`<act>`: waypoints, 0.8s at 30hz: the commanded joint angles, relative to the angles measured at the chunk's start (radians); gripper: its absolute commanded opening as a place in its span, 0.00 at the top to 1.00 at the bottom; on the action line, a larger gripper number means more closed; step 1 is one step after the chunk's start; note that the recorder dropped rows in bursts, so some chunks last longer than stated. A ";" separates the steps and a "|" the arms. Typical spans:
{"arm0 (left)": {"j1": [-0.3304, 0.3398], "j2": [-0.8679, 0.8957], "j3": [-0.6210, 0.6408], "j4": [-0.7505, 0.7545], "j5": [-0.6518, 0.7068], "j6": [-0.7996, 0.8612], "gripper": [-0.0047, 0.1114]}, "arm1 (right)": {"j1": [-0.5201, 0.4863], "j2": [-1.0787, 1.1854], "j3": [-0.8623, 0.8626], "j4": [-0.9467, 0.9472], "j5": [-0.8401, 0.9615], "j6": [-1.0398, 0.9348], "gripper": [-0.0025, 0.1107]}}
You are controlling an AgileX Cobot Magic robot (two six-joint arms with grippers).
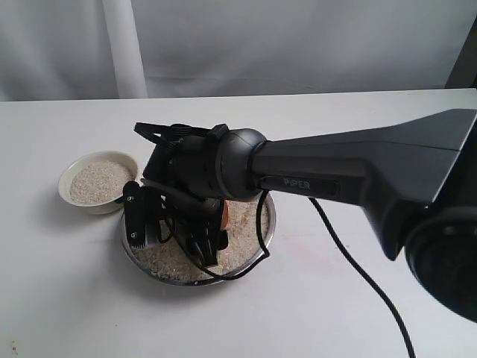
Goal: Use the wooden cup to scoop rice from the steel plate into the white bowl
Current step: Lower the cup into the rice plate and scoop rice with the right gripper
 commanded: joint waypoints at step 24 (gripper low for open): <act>-0.006 0.000 0.001 -0.001 -0.008 -0.002 0.96 | -0.126 -0.011 0.096 0.457 -0.305 0.039 0.98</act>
